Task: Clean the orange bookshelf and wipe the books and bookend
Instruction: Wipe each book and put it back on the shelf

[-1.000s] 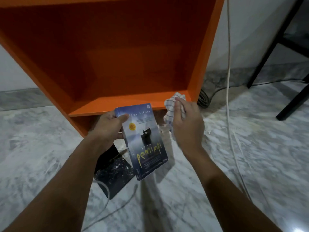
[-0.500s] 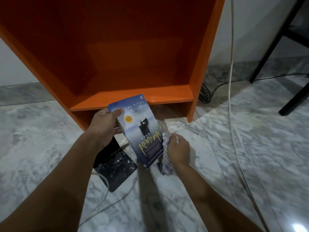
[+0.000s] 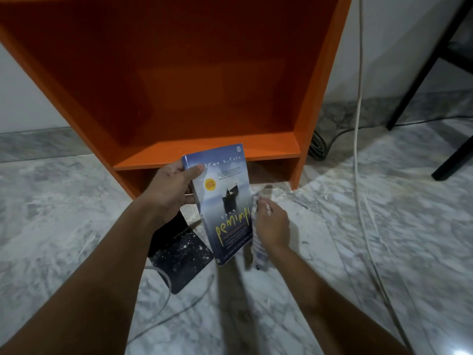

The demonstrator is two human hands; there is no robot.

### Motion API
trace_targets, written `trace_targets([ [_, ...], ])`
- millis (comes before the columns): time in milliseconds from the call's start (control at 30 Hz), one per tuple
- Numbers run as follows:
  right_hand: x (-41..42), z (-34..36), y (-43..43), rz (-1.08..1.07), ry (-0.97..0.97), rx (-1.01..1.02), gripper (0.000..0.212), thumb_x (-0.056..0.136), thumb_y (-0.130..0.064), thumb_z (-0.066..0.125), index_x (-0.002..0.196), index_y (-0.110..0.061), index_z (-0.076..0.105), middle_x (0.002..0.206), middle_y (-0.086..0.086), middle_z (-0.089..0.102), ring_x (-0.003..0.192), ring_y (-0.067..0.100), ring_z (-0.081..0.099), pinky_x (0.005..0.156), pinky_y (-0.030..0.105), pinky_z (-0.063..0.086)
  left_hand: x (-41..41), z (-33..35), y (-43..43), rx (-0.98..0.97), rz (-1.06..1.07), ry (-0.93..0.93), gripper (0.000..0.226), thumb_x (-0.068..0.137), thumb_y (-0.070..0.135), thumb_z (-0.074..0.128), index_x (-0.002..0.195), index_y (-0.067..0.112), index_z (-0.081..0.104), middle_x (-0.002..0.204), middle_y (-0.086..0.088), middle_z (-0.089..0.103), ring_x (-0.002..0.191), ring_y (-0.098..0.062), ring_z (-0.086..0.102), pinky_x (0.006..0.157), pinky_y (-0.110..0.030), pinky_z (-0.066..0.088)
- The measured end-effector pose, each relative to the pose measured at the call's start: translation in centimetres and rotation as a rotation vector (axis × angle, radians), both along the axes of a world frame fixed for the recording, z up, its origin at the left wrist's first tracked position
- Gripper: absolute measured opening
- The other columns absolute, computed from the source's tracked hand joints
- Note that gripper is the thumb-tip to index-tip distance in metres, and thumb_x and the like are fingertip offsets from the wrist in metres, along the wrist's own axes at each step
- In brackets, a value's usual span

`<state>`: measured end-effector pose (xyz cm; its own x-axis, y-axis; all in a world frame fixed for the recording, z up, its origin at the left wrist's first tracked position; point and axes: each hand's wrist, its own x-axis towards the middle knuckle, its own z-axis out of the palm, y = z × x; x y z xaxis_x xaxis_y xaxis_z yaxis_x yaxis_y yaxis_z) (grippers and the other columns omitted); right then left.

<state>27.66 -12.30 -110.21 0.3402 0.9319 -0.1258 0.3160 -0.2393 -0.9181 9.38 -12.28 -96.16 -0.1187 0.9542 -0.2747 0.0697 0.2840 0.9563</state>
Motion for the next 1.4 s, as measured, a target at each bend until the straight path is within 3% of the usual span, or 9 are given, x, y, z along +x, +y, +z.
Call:
trace_targets([
  [133, 2.6, -0.6, 1.3, -0.121, 0.101, -0.042, 0.032, 0.102, -0.034, 0.048, 0.118, -0.015, 0.069, 0.12, 0.006, 0.068, 0.111, 0.026, 0.061, 0.096, 0.033, 0.046, -0.5, 0.1, -0.2, -0.004, -0.001, 0.032, 0.026, 0.1, 0.023, 0.054, 0.123, 0.013, 0.064, 0.117, -0.013, 0.069, 0.098, -0.031, 0.069, 0.079, -0.047, 0.06],
  [233, 3.4, 2.9, 1.7, -0.158, 0.05, 0.263, 0.032, 0.103, -0.032, 0.047, 0.125, -0.018, 0.066, 0.12, 0.0, 0.066, 0.107, 0.009, 0.059, 0.086, 0.018, 0.044, -0.5, 0.1, -0.3, 0.002, -0.04, 0.092, 0.022, 0.1, 0.022, 0.055, 0.118, 0.016, 0.067, 0.112, -0.009, 0.072, 0.1, -0.032, 0.07, 0.084, -0.051, 0.059],
  [333, 1.9, 6.9, 1.7, 0.102, -0.1, 0.651, 0.029, 0.102, -0.027, 0.052, 0.127, -0.017, 0.064, 0.107, -0.001, 0.064, 0.088, -0.004, 0.055, 0.074, 0.005, 0.042, 0.0, 0.0, -0.4, -0.013, -0.113, 0.168, 0.019, 0.1, 0.021, 0.056, 0.114, 0.019, 0.068, 0.107, -0.005, 0.074, 0.095, -0.027, 0.072, 0.081, -0.048, 0.06],
  [467, -2.3, 9.8, 2.2, 0.585, -0.427, 0.912, 0.031, 0.099, -0.031, 0.051, 0.123, -0.017, 0.066, 0.096, -0.001, 0.064, 0.08, 0.007, 0.053, 0.061, 0.021, 0.047, 1.1, -0.3, -0.6, -0.035, -0.157, 0.245, 0.02, 0.097, 0.0, 0.052, 0.106, 0.009, 0.067, 0.099, -0.016, 0.074, 0.089, -0.031, 0.072, 0.082, -0.052, 0.059],
  [600, -2.6, 11.3, 3.7, 0.705, -0.584, 0.796, 0.027, 0.1, -0.04, 0.051, 0.117, -0.031, 0.07, 0.094, -0.01, 0.062, 0.076, 0.006, 0.051, 0.053, 0.024, 0.041, 1.4, -0.6, -0.6, -0.028, -0.183, 0.358, 0.022, 0.093, -0.001, 0.049, 0.102, 0.004, 0.067, 0.095, -0.02, 0.073, 0.09, -0.04, 0.07, 0.08, -0.055, 0.059],
  [767, -2.0, 12.4, 5.6, 0.568, -0.728, 0.519, 0.03, 0.102, -0.045, 0.045, 0.12, -0.036, 0.067, 0.105, -0.009, 0.061, 0.084, 0.011, 0.054, 0.06, 0.026, 0.034, 1.7, -0.5, -0.9, 0.03, -0.28, 0.305, 0.015, 0.099, 0.012, 0.057, 0.101, 0.014, 0.072, 0.069, 0.012, 0.07, 0.053, 0.0, 0.058, 0.051, -0.014, 0.044],
  [967, -0.7, 10.1, 4.6, 0.546, -0.552, 0.849, 0.026, 0.099, -0.041, 0.053, 0.11, -0.029, 0.073, 0.091, -0.01, 0.063, 0.071, 0.002, 0.052, 0.051, 0.02, 0.039, 1.1, 0.0, -0.5, 0.07, -0.25, 0.301, 0.015, 0.098, 0.014, 0.061, 0.101, 0.02, 0.074, 0.093, -0.001, 0.077, 0.088, -0.025, 0.071, 0.08, -0.042, 0.056],
  [1200, 3.1, 5.3, 4.6, 0.163, 0.091, 0.099, 0.026, 0.1, -0.04, 0.053, 0.1, -0.022, 0.072, 0.089, -0.003, 0.07, 0.087, 0.021, 0.068, 0.073, 0.03, 0.051, 0.0, 0.6, -1.1, 0.038, -0.123, 0.168, 0.019, 0.098, 0.024, 0.059, 0.113, 0.02, 0.069, 0.103, -0.004, 0.076, 0.099, -0.032, 0.071, 0.088, -0.053, 0.057],
  [1400, 2.4, 5.7, 1.5, 0.593, 0.719, -0.12, 0.053, 0.091, -0.055, 0.058, 0.126, -0.016, 0.064, 0.124, 0.006, 0.069, 0.115, 0.024, 0.065, 0.098, 0.039, 0.051, -0.1, 1.1, -0.5, 0.057, -0.035, 0.015, 0.044, 0.091, 0.037, 0.062, 0.132, 0.021, 0.06, 0.128, 0.002, 0.067, 0.119, -0.022, 0.062, 0.104, -0.053, 0.047],
])
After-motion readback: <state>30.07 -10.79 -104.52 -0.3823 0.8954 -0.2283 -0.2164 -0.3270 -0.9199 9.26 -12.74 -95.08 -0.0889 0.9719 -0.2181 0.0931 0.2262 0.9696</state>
